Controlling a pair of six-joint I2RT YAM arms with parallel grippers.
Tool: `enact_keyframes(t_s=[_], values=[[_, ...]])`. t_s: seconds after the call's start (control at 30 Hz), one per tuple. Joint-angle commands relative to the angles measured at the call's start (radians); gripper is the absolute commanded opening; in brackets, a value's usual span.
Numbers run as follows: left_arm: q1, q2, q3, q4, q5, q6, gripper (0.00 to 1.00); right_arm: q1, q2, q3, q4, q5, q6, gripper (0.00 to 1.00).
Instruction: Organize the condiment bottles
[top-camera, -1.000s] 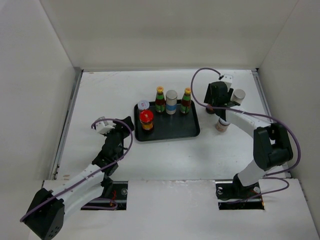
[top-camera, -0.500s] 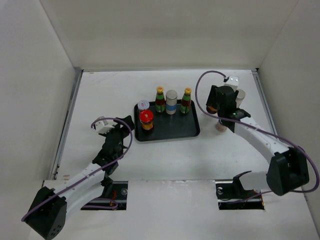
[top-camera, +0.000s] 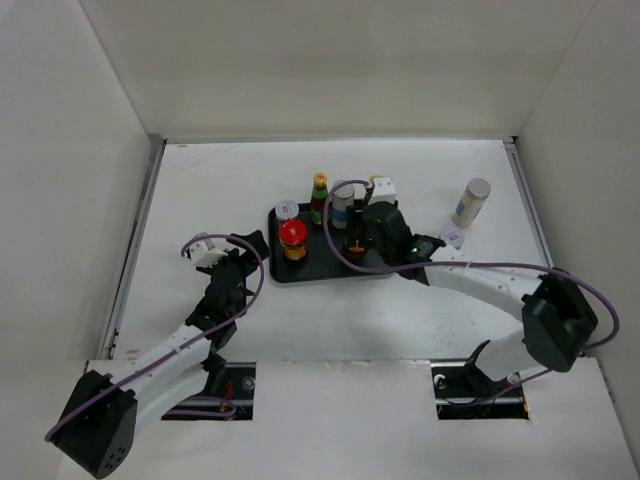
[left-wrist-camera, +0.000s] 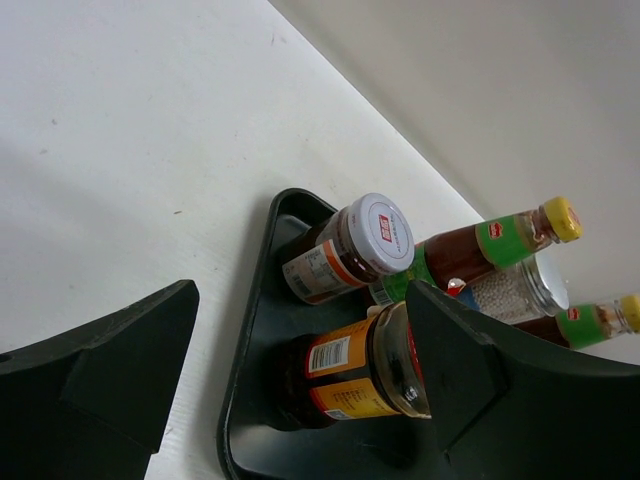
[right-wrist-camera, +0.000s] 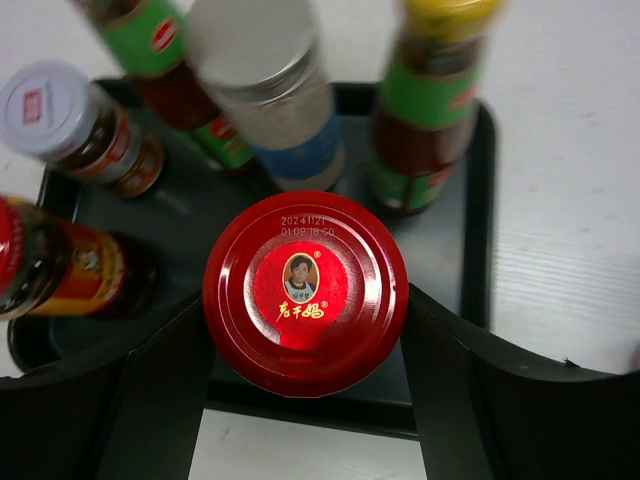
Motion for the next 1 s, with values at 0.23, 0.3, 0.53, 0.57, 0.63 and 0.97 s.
enact_keyframes(t_s=[0.23,0.3,0.53,0.57,0.63,0.97], values=[[0.013,0.018,-0.014,0.051,0.022,-0.026,0.85,0.113,0.193,0.203,0.259,0.013,-0.02,0.61],[0.016,0.027,-0.014,0.055,0.022,-0.026,0.85,0.123,0.222,0.218,0.273,0.006,-0.012,0.62],[0.027,0.028,-0.018,0.06,0.031,-0.027,0.85,0.15,0.27,0.263,0.276,0.027,-0.021,0.83],[0.027,0.02,-0.019,0.06,0.035,-0.029,0.85,0.15,0.262,0.26,0.272,0.036,-0.023,0.88],[0.027,0.014,-0.019,0.06,0.038,-0.027,0.85,0.15,0.22,0.237,0.264,0.052,-0.024,0.95],[0.032,0.023,-0.02,0.06,0.045,-0.033,0.85,0.026,-0.171,-0.091,0.249,0.252,0.0,0.49]])
